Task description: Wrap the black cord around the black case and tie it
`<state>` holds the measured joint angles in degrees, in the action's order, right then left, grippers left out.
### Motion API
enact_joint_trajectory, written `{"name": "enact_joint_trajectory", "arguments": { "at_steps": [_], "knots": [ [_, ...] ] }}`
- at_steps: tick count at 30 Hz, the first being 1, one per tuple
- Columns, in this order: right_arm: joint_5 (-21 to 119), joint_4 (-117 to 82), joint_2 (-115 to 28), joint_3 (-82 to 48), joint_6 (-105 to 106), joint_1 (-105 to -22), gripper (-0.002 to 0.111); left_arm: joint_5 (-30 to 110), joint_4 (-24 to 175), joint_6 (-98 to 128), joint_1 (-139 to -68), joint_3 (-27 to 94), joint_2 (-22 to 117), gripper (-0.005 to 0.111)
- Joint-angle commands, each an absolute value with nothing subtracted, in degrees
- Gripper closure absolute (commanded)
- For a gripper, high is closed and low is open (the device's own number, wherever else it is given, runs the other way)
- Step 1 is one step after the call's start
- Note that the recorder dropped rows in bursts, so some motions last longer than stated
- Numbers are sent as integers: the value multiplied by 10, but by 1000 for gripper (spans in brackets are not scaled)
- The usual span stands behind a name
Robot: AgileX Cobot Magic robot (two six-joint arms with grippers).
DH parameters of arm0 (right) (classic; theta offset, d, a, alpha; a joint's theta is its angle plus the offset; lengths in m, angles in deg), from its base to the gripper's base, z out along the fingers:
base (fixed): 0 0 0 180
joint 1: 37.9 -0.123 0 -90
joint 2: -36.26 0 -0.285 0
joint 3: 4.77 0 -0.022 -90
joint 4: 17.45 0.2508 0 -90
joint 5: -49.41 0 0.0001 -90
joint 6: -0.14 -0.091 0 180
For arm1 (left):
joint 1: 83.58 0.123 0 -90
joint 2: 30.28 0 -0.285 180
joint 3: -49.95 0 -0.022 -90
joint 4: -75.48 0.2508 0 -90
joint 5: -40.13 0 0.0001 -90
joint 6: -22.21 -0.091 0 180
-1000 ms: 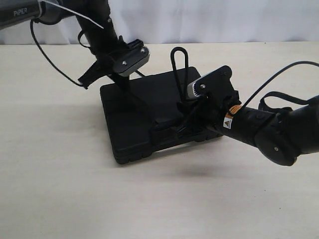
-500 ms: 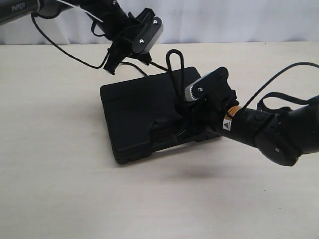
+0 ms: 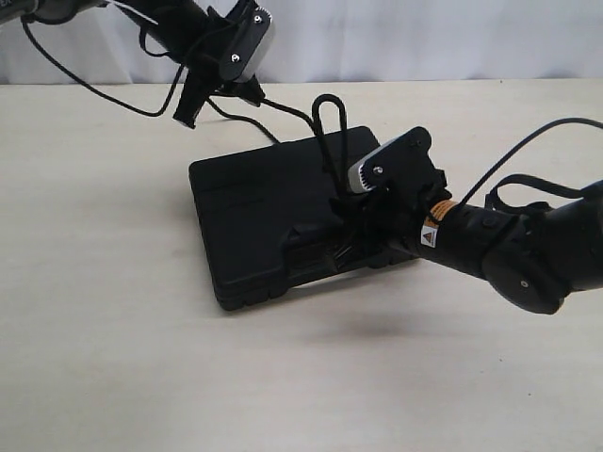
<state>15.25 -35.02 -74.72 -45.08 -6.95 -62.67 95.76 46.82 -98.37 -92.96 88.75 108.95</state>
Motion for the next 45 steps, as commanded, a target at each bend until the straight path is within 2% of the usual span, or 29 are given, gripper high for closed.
{"name": "enact_joint_trajectory", "arguments": {
  "at_steps": [1, 23, 34, 45],
  "knots": [
    [150, -355, -742, -448, -66, -627, 104, 968, 425, -1006, -928, 889, 1071, 107],
    [150, -347, -742, -448, -67, -627, 104, 1099, 368, -1006, -916, 889, 1049, 107],
    [150, -347, -742, -448, -67, -627, 104, 1101, 254, -973, -916, 887, 1060, 107],
    [150, -329, -742, -448, -67, -627, 104, 1101, 259, -965, -936, 887, 1101, 107]
  ]
}}
